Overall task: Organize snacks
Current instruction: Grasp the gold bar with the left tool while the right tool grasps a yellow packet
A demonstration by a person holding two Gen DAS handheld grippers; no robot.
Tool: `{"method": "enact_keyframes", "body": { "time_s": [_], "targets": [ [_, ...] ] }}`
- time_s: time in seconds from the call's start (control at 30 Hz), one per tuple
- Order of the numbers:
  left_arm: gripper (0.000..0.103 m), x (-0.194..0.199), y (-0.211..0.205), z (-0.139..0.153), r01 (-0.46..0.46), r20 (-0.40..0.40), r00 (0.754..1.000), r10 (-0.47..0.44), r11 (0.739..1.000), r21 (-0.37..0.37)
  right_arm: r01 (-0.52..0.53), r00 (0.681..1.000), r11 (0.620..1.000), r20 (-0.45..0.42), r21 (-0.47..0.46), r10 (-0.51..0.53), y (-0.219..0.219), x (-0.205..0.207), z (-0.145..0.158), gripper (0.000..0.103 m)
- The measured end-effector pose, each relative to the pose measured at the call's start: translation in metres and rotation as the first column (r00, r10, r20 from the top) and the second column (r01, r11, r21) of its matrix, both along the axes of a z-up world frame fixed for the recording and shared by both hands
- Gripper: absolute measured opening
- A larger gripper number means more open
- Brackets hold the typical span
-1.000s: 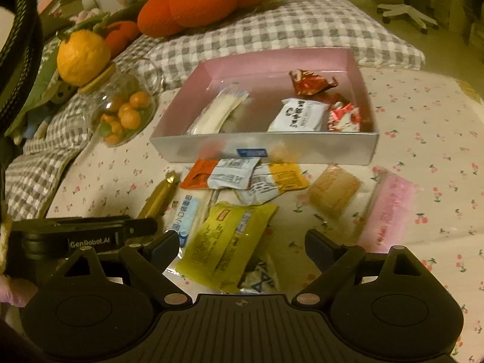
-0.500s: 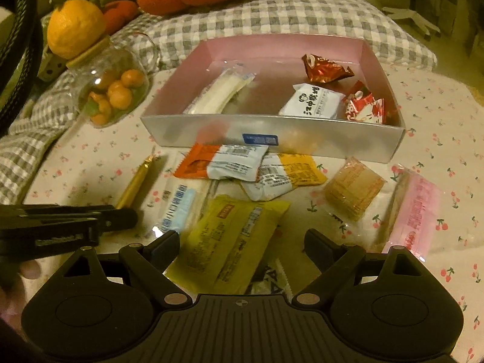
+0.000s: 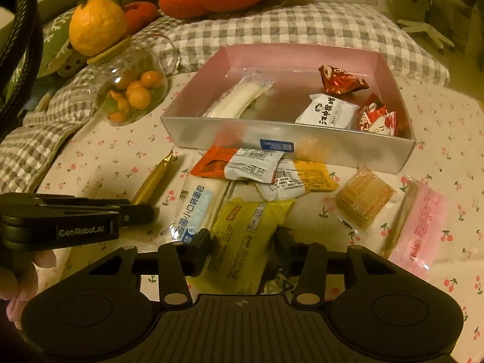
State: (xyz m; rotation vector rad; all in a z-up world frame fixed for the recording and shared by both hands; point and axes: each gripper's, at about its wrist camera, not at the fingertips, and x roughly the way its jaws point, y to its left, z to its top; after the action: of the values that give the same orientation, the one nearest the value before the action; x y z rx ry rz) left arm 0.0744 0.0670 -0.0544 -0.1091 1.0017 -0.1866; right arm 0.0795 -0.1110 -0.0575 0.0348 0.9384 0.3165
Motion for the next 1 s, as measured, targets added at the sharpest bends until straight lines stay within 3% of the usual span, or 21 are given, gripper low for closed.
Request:
{"method": "enact_keyframes", "body": {
  "time_s": [0.27,0.53,1.0],
  "targets": [
    [0.027,0.001,0.002,0.003,-0.017,-0.004,1.000,0.017,1.000,-0.021,0.018,1.000,0.998,-0.005,0.068,-0.017,-0.014,0.002,0.010,0.028],
    [0.025,-0.001,0.004,0.008,-0.031,-0.008,0.999,0.031,0.998,-0.056,0.029,0.999,0.989,-0.019,0.147,-0.027,-0.021,0.001,0.016,0.019],
    [0.025,-0.006,-0.004,0.002,-0.008,-0.053,0.999,0.005,0.999,-0.051,0.009,0.995,0.953,-0.099,0.304,0.022,-0.018,0.001,0.008,0.024]
  ]
}}
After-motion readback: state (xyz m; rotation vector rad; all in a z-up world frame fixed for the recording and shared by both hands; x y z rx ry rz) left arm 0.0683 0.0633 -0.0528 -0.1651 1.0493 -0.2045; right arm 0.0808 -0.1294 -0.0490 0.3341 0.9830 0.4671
